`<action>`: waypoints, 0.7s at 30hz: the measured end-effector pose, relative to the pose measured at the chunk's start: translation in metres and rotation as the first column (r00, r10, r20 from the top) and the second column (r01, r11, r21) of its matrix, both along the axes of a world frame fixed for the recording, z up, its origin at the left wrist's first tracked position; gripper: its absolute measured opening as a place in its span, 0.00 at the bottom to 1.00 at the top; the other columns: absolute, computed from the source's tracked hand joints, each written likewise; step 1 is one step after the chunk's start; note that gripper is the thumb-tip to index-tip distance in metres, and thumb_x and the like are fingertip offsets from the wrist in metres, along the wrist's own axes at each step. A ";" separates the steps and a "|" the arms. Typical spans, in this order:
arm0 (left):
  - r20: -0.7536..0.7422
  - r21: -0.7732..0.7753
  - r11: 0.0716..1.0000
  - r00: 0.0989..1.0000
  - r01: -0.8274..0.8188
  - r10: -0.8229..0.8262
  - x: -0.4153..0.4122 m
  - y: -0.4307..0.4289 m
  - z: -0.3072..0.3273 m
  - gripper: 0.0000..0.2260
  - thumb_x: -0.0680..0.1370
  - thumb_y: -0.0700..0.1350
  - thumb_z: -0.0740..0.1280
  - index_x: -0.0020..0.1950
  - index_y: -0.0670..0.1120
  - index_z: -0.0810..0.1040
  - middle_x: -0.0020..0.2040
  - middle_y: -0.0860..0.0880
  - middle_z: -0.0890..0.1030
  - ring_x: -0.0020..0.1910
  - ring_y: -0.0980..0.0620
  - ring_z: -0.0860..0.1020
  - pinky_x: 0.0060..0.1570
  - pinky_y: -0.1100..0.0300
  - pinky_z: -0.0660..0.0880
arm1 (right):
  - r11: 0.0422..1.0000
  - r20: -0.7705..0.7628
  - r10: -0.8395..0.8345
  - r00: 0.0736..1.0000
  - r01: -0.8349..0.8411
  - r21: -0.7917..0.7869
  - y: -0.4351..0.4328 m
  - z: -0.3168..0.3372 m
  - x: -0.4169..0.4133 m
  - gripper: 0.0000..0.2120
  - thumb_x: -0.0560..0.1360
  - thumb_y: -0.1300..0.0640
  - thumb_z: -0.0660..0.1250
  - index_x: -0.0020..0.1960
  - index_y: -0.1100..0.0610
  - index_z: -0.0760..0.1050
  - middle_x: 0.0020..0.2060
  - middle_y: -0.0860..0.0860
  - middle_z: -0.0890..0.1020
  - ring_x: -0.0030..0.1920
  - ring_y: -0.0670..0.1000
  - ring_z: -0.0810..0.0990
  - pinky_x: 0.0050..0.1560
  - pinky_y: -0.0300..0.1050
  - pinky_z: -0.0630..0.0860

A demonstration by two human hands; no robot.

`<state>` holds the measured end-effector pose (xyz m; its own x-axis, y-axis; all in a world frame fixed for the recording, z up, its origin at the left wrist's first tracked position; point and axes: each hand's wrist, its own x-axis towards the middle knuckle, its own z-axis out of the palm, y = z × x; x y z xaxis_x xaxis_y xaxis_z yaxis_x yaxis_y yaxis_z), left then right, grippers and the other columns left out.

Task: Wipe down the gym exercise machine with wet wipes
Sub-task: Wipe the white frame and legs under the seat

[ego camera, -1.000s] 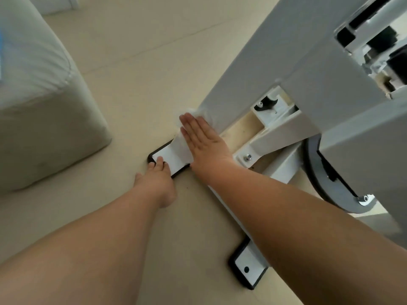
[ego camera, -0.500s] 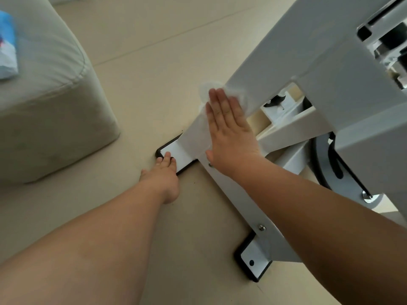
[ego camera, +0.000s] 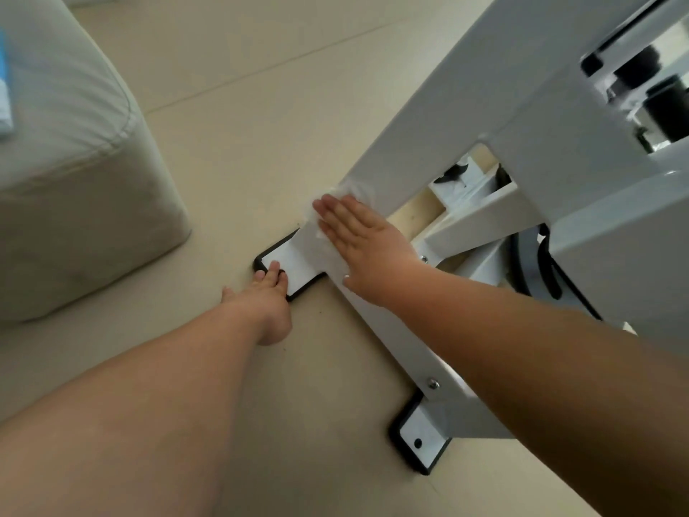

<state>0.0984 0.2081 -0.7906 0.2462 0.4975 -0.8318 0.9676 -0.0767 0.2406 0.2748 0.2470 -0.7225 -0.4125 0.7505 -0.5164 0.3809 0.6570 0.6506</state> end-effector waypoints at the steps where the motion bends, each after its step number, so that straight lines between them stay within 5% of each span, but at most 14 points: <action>1: -0.006 0.000 1.000 1.000 -0.007 0.007 0.002 0.001 0.001 0.35 0.78 0.38 0.51 0.83 0.46 0.38 0.81 0.52 0.32 0.82 0.51 0.40 0.77 0.34 0.48 | 0.998 -0.038 -0.048 0.998 0.049 0.043 0.000 0.011 0.003 0.42 0.83 0.35 0.43 0.81 0.62 0.30 0.79 0.62 0.30 0.80 0.62 0.29 0.80 0.59 0.32; 6: 0.039 0.116 0.990 0.997 -0.077 0.073 0.017 0.004 0.016 0.32 0.80 0.41 0.51 0.83 0.45 0.45 0.83 0.50 0.44 0.81 0.46 0.51 0.75 0.37 0.57 | 0.955 -0.189 -0.198 0.962 0.233 0.186 0.010 0.071 0.011 0.45 0.81 0.31 0.43 0.79 0.63 0.29 0.79 0.62 0.29 0.79 0.61 0.28 0.78 0.59 0.28; 14: 0.538 0.358 0.860 0.833 -0.365 0.129 0.056 0.027 0.110 0.39 0.77 0.40 0.59 0.83 0.53 0.41 0.82 0.58 0.39 0.81 0.56 0.50 0.78 0.42 0.51 | 0.887 -0.254 -0.249 0.935 0.325 0.327 0.034 0.153 0.015 0.47 0.81 0.32 0.48 0.81 0.65 0.33 0.80 0.64 0.32 0.80 0.63 0.29 0.80 0.61 0.33; 21: 0.724 0.444 0.734 0.688 -0.515 0.044 0.077 0.045 0.197 0.38 0.78 0.39 0.58 0.83 0.53 0.42 0.83 0.57 0.39 0.81 0.57 0.48 0.80 0.44 0.48 | 0.871 -0.418 -0.348 0.839 0.455 0.188 0.026 0.218 0.026 0.33 0.85 0.56 0.51 0.82 0.66 0.37 0.81 0.62 0.35 0.82 0.60 0.34 0.82 0.56 0.39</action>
<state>0.1758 0.2528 -0.5933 0.3391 0.9399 -0.0399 0.5821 -0.1763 0.7938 0.3007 0.2730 -0.5046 -0.1594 0.9764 -0.1455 0.8128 0.2134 0.5421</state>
